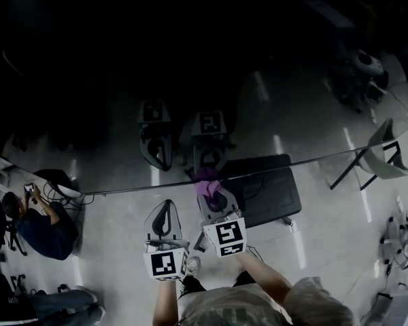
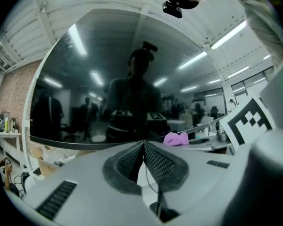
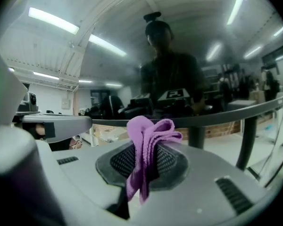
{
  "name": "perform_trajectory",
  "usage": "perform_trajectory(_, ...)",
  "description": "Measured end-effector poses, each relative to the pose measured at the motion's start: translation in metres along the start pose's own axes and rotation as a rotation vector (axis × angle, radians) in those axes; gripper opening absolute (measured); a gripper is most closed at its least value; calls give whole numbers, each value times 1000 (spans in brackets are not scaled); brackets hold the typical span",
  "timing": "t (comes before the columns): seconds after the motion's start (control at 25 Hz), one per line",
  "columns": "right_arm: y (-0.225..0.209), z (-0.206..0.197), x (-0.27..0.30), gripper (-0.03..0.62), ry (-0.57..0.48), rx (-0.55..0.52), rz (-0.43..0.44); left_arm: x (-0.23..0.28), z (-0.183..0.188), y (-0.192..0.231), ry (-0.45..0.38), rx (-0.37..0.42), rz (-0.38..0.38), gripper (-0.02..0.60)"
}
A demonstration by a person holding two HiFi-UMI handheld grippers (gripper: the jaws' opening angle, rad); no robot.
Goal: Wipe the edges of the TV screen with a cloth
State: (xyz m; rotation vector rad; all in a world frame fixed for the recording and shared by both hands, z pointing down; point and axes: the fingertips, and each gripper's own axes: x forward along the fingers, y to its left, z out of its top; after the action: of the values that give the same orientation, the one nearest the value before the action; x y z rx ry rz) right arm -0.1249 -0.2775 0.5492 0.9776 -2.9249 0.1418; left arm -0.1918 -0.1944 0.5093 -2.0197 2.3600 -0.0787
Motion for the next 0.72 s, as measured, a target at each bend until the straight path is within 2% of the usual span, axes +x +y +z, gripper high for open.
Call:
perform_trajectory(0.12,-8,-1,7,51,18,-19,-42,4,-5,9,6,-12,-16,15)
perform_trajectory(0.2,-28,0,1,51,10,-33,-62,10,-10,-3,15,-20,-16,15)
perform_trajectory(0.36,-110,2,-53,51,13,-47,-65,35,-9,-97,3,-35,-41,15)
perform_trajectory(0.48,-140,13,-83,52,3,-113,-38,44,-5,-155,-6,-42,-74,15)
perform_trajectory(0.6,-173,13,-96,52,-11,-91,-87,47,-4,-194,-3,-32,-130,15)
perform_trajectory(0.72,-199,12,-102,52,-12,-85,-130,55,-9,-214,11,-32,-176,15)
